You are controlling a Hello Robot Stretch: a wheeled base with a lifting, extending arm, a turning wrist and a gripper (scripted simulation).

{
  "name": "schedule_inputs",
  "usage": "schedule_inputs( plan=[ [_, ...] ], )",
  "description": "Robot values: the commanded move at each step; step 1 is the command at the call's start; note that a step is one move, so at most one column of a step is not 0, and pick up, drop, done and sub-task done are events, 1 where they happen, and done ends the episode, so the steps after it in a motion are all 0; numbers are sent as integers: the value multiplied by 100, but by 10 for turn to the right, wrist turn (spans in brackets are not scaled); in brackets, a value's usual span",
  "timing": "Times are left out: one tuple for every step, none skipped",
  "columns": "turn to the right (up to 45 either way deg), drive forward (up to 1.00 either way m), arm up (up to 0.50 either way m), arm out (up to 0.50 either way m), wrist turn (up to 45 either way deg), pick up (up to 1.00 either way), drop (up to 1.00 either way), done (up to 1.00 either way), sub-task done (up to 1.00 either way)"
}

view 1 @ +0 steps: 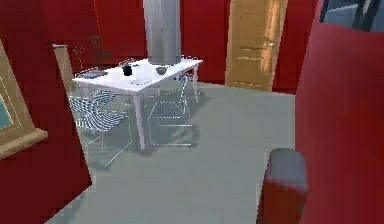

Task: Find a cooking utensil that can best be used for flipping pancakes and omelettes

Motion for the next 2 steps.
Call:
schedule_inputs(
  plan=[
    [0, 100, 0, 0, 0, 0, 0, 0, 0],
    [0, 15, 0, 0, 0, 0, 0, 0, 0]
  ],
)
